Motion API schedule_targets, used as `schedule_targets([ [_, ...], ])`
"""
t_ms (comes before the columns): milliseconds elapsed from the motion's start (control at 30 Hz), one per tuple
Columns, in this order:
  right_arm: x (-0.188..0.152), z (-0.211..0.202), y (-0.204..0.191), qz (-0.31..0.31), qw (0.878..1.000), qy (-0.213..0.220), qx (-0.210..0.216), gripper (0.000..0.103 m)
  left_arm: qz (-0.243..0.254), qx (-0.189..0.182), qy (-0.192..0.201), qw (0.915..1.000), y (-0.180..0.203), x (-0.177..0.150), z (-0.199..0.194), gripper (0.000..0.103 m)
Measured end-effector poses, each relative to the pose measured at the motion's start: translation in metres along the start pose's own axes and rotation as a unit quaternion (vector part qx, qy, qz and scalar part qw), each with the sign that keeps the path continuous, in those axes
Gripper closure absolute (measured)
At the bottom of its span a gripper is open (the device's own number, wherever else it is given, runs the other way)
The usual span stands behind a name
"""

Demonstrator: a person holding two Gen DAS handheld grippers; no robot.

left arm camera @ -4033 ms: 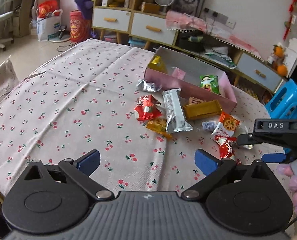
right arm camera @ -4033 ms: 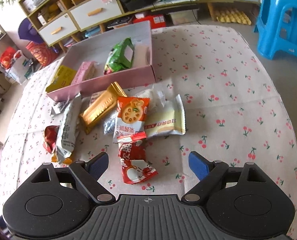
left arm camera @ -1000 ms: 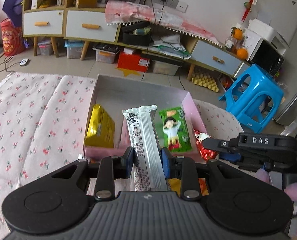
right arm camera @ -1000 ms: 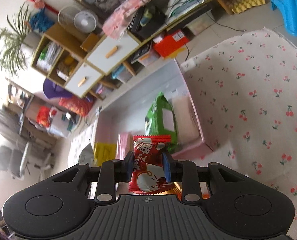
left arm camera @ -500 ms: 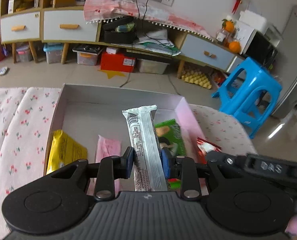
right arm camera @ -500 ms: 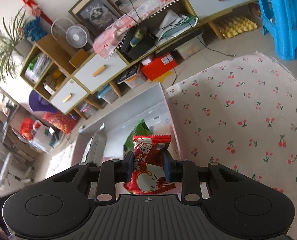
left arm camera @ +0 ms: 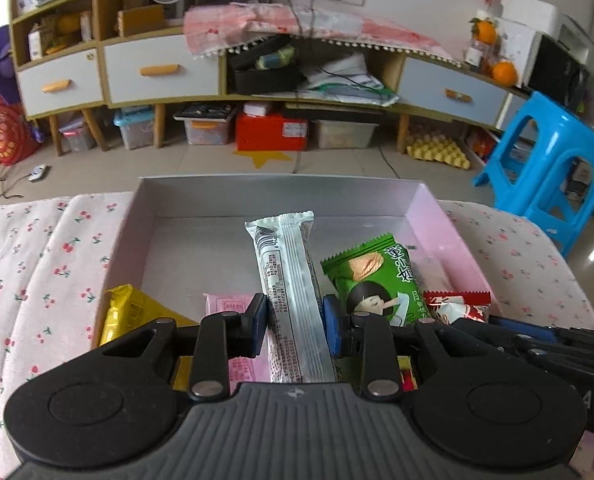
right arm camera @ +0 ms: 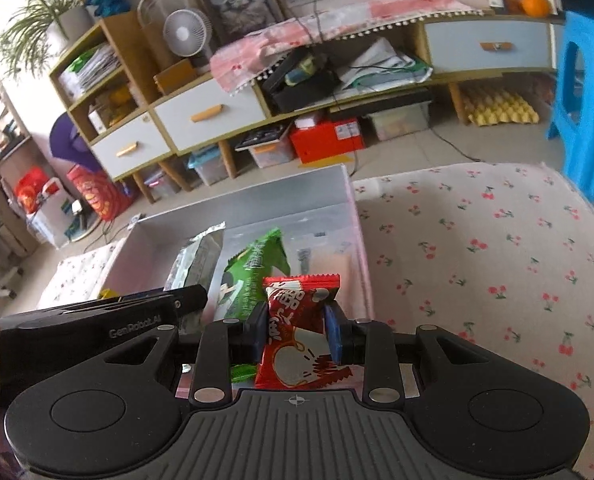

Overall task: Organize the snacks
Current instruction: 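Lower the white bar and red candy into the pink box, open both tools, then withdraw both tools from the box back over the snack pile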

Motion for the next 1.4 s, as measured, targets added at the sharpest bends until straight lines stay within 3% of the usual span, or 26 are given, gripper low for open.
schedule_targets([
  [167,0.001,0.01,-0.006,-0.01,1.0,-0.002,0.015,0.076,-0.009,0.005,0.01,0.9999,-0.002,0.004,-0.001,0.075],
  [333,0.002,0.008,0.0,0.009,1.0,-0.006,0.028,0.067,0.002,0.009,0.013,0.9999,0.003,0.006,-0.003,0.069],
  [467,0.006,-0.002,0.008,0.035,0.999,-0.003,0.03,0.05,0.007,0.019,0.025,0.9995,0.004,0.008,-0.01,0.042],
  [633,0.011,-0.017,0.012,0.055,0.998,-0.002,0.033,0.031,0.009,0.023,0.022,0.9995,0.0,0.007,-0.02,0.031],
  [867,0.012,-0.042,0.008,0.048,0.998,-0.021,0.023,0.021,0.02,0.027,0.027,0.9991,-0.008,0.004,-0.05,0.01],
  [1067,0.004,-0.06,-0.004,0.027,0.999,-0.035,0.008,0.014,0.025,0.031,0.022,0.999,-0.018,-0.009,-0.072,0.004],
  [1233,-0.008,-0.07,-0.016,0.008,0.999,-0.042,-0.02,0.013,0.022,0.036,0.03,0.9986,-0.029,-0.024,-0.092,0.004],
  [1400,-0.026,-0.069,-0.02,0.01,0.998,-0.062,-0.02,0.013,0.01,0.047,0.024,0.9985,-0.039,-0.038,-0.105,0.002],
])
Point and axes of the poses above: each gripper's, at about its wrist camera, not at the fingertips, and z roughly the way its jaws point, y to its right, x to its top, the point moved 5 cm from there along z, roughly the way its jaws point, and after that the axes turned 10 degrees about -z, right-handed, at the moved point
